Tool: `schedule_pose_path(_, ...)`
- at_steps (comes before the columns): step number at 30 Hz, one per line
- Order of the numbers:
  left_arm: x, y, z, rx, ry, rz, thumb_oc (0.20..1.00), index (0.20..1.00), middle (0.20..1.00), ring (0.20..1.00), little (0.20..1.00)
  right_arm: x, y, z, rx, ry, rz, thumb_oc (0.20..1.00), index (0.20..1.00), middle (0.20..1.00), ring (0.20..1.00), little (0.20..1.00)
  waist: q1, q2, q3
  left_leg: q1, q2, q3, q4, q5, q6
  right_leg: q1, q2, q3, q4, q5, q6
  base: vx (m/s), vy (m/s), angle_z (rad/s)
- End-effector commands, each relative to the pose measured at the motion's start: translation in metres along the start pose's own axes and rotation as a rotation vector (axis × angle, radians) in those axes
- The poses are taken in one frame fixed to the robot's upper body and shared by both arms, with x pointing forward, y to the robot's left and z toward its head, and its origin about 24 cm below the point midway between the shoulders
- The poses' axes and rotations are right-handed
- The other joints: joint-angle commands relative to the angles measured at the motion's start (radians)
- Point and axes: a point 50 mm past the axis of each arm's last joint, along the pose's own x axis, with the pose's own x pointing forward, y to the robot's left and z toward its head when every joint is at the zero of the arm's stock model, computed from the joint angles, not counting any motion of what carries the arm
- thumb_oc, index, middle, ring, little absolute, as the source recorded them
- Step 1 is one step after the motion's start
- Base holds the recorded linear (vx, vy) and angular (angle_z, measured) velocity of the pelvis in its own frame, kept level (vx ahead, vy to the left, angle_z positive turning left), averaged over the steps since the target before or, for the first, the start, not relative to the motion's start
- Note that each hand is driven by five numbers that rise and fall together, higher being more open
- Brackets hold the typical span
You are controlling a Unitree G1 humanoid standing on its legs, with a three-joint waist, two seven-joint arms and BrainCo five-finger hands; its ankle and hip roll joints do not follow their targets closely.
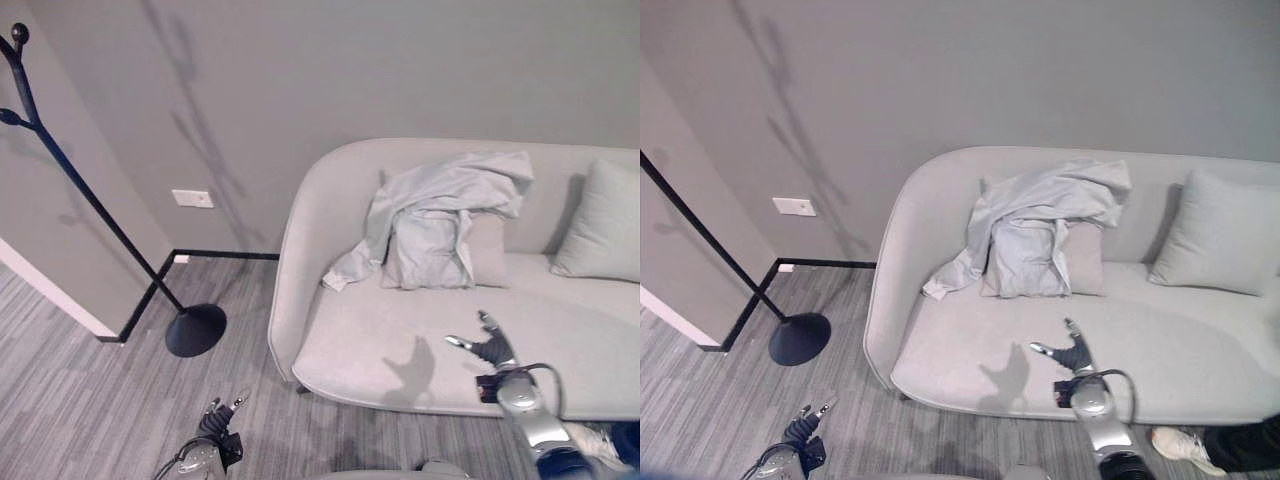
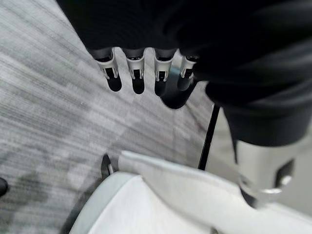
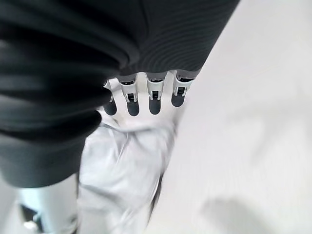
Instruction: Hang the clothes on the sofa on the clothes rack.
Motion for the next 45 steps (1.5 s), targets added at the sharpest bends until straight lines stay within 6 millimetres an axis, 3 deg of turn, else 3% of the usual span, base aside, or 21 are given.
schedule_pose_path(1, -0.002, 0.000, -0.010, 0.100, 0.024, 0.011, 1.000, 1.000, 1.000, 1.000, 1.000, 0.015, -0.034, 0.035, -0.176, -0.157, -0.196, 1.000, 1.000, 1.000, 1.000, 1.000, 0.013, -0.027, 0.054, -0.019, 0.098, -0.030, -0.016, -0.046, -0.042, 0.083, -0.043, 0.110, -0.090, 0.198, 0.050, 0.41, -0.183, 0.58)
schedule_pose_path(4, -0.003, 0.000, -0.017, 0.132, 0.051, 0.007, 1.000, 1.000, 1.000, 1.000, 1.000, 0.015, -0.044, 0.036, -0.272, -0.177, -0.251, 1.000, 1.000, 1.000, 1.000, 1.000, 0.013, -0.046, 0.045, -0.013, 0.094, -0.067, -0.016, -0.065, -0.049, 0.117, -0.047, 0.124, -0.126, 0.197, 0.055, 0.24, -0.138, 0.76)
schedule_pose_path(7, -0.010, 0.008, -0.042, 0.152, 0.127, 0.021, 1.000, 1.000, 1.000, 1.000, 1.000, 0.019, -0.053, 0.043, -0.284, -0.219, -0.307, 1.000, 1.000, 1.000, 1.000, 1.000, 0.034, -0.056, 0.020, -0.007, 0.141, -0.101, -0.016, -0.070, -0.071, 0.137, -0.013, 0.102, -0.105, 0.169, 0.038, 0.34, -0.260, 0.88)
schedule_pose_path(9, -0.015, 0.009, -0.055, 0.213, 0.157, 0.005, 1.000, 1.000, 1.000, 1.000, 1.000, 0.028, -0.060, 0.049, -0.317, -0.244, -0.343, 1.000, 1.000, 1.000, 1.000, 1.000, 0.052, -0.051, 0.015, -0.032, 0.179, -0.148, -0.016, -0.063, -0.092, 0.159, 0.017, 0.054, -0.120, 0.144, 0.024, 0.28, -0.325, 0.10)
schedule_pose_path(10, -0.015, 0.007, -0.055, 0.282, 0.144, -0.011, 1.000, 1.000, 1.000, 1.000, 1.000, 0.038, -0.072, 0.063, -0.377, -0.288, -0.421, 1.000, 1.000, 1.000, 1.000, 1.000, 0.088, -0.044, 0.023, -0.068, 0.212, -0.187, -0.016, -0.046, -0.113, 0.165, 0.039, 0.017, -0.127, 0.119, 0.010, 0.13, -0.335, 0.53)
schedule_pose_path(11, -0.013, 0.001, -0.046, 0.345, 0.098, -0.025, 1.000, 1.000, 1.000, 1.000, 1.000, 0.047, -0.078, 0.076, -0.402, -0.304, -0.493, 1.000, 1.000, 1.000, 1.000, 1.000, 0.115, -0.030, 0.043, -0.109, 0.236, -0.219, -0.016, -0.027, -0.130, 0.147, 0.052, -0.018, -0.116, 0.099, 0.000, -0.01, -0.349, 1.24)
schedule_pose_path(13, -0.004, -0.023, -0.008, 0.373, -0.056, -0.059, 1.000, 1.000, 1.000, 1.000, 1.000, 0.066, -0.091, 0.111, -0.413, -0.323, -0.605, 1.000, 1.000, 1.000, 1.000, 1.000, 0.149, 0.010, 0.106, -0.240, 0.259, -0.288, -0.015, 0.033, -0.160, 0.031, 0.058, -0.081, -0.032, 0.062, -0.018, -0.28, -0.199, 1.58)
schedule_pose_path(14, -0.002, -0.026, 0.000, 0.368, -0.086, -0.064, 1.000, 1.000, 1.000, 1.000, 1.000, 0.070, -0.092, 0.116, -0.420, -0.311, -0.598, 1.000, 1.000, 1.000, 1.000, 1.000, 0.153, 0.019, 0.116, -0.270, 0.260, -0.299, -0.013, 0.044, -0.163, -0.002, 0.053, -0.091, -0.007, 0.054, -0.020, -0.28, -0.119, 1.48)
schedule_pose_path(16, 0.000, -0.039, 0.023, 0.385, -0.173, -0.086, 1.000, 1.000, 1.000, 1.000, 1.000, 0.080, -0.087, 0.110, -0.416, -0.182, -0.507, 1.000, 1.000, 1.000, 1.000, 1.000, 0.187, 0.049, 0.148, -0.352, 0.267, -0.321, -0.011, 0.079, -0.176, -0.094, 0.039, -0.125, 0.094, 0.011, -0.029, -0.13, -0.095, 0.90)
schedule_pose_path(19, 0.000, -0.045, 0.027, 0.383, -0.195, -0.095, 1.000, 1.000, 1.000, 1.000, 1.000, 0.080, -0.085, 0.098, -0.375, -0.112, -0.493, 1.000, 1.000, 1.000, 1.000, 1.000, 0.194, 0.058, 0.155, -0.374, 0.270, -0.331, -0.015, 0.096, -0.183, -0.114, 0.026, -0.147, 0.135, -0.015, -0.031, 0.00, -0.078, 0.41)
schedule_pose_path(21, 0.000, -0.045, 0.025, 0.393, -0.186, -0.090, 1.000, 1.000, 1.000, 1.000, 1.000, 0.078, -0.079, 0.096, -0.344, -0.121, -0.502, 1.000, 1.000, 1.000, 1.000, 1.000, 0.187, 0.059, 0.157, -0.371, 0.275, -0.315, -0.016, 0.097, -0.186, -0.099, 0.022, -0.160, 0.135, -0.024, -0.031, 0.06, -0.055, 0.06)
schedule_pose_path(23, 0.000, -0.043, 0.021, 0.405, -0.167, -0.067, 1.000, 1.000, 1.000, 1.000, 1.000, 0.076, -0.076, 0.096, -0.341, -0.149, -0.508, 1.000, 1.000, 1.000, 1.000, 1.000, 0.164, 0.052, 0.158, -0.362, 0.293, -0.238, -0.016, 0.105, -0.191, -0.062, 0.011, -0.185, 0.116, -0.027, -0.036, 0.06, -0.024, 0.02)
schedule_pose_path(24, 0.000, -0.042, 0.020, 0.407, -0.163, -0.059, 1.000, 1.000, 1.000, 1.000, 1.000, 0.075, -0.077, 0.095, -0.342, -0.157, -0.514, 1.000, 1.000, 1.000, 1.000, 1.000, 0.153, 0.049, 0.159, -0.364, 0.299, -0.188, -0.009, 0.109, -0.191, -0.047, 0.005, -0.193, 0.104, -0.024, -0.037, 0.04, 0.009, 0.02)
schedule_pose_path(26, 0.000, -0.040, 0.017, 0.438, -0.162, -0.049, 1.000, 1.000, 1.000, 1.000, 1.000, 0.069, -0.075, 0.089, -0.330, -0.204, -0.518, 1.000, 1.000, 1.000, 1.000, 1.000, 0.115, 0.038, 0.154, -0.354, 0.322, 0.011, 0.025, 0.114, -0.187, 0.022, -0.012, -0.217, 0.043, -0.004, -0.031, 0.03, 0.044, 0.21)
schedule_pose_path(29, -0.001, -0.032, 0.012, 0.458, -0.147, -0.024, 1.000, 1.000, 1.000, 1.000, 1.000, 0.060, -0.074, 0.089, -0.327, -0.281, -0.522, 1.000, 1.000, 1.000, 1.000, 1.000, 0.090, 0.030, 0.130, -0.296, 0.323, 0.063, 0.001, 0.104, -0.186, 0.069, -0.003, -0.210, 0.004, 0.017, -0.027, 0.09, 0.062, 0.15)
schedule_pose_path(34, -0.002, -0.022, -0.001, 0.461, -0.099, 0.003, 1.000, 1.000, 1.000, 1.000, 1.000, 0.037, -0.056, 0.065, -0.370, -0.326, -0.438, 1.000, 1.000, 1.000, 1.000, 1.000, 0.047, 0.005, 0.092, -0.227, 0.306, 0.079, -0.016, 0.068, -0.174, 0.106, -0.005, -0.191, -0.001, 0.023, -0.019, 0.10, 0.083, -0.06)
schedule_pose_path(36, -0.005, -0.021, -0.014, 0.478, -0.049, -0.003, 1.000, 1.000, 1.000, 1.000, 1.000, 0.018, -0.032, 0.039, -0.418, -0.316, -0.327, 1.000, 1.000, 1.000, 1.000, 1.000, 0.012, -0.015, 0.064, -0.175, 0.287, 0.090, -0.016, 0.031, -0.162, 0.126, -0.013, -0.171, 0.006, 0.030, -0.007, 0.07, 0.180, -0.15)
schedule_pose_path(40, -0.007, -0.022, -0.025, 0.504, -0.010, -0.024, 1.000, 1.000, 1.000, 1.000, 1.000, 0.003, -0.009, 0.023, -0.440, -0.298, -0.220, 1.000, 1.000, 1.000, 1.000, 1.000, -0.008, -0.033, 0.042, -0.135, 0.266, 0.109, -0.016, 0.002, -0.149, 0.140, -0.018, -0.137, -0.007, 0.049, 0.007, -0.01, 0.137, -0.24)
schedule_pose_path(45, -0.008, -0.023, -0.028, 0.520, 0.000, -0.042, 1.000, 1.000, 1.000, 1.000, 1.000, -0.010, 0.010, 0.022, -0.467, -0.354, -0.101, 1.000, 1.000, 1.000, 1.000, 1.000, -0.027, -0.054, 0.020, -0.104, 0.234, 0.119, -0.016, -0.024, -0.128, 0.142, -0.035, -0.106, -0.014, 0.080, 0.025, -0.04, 0.122, -0.26)
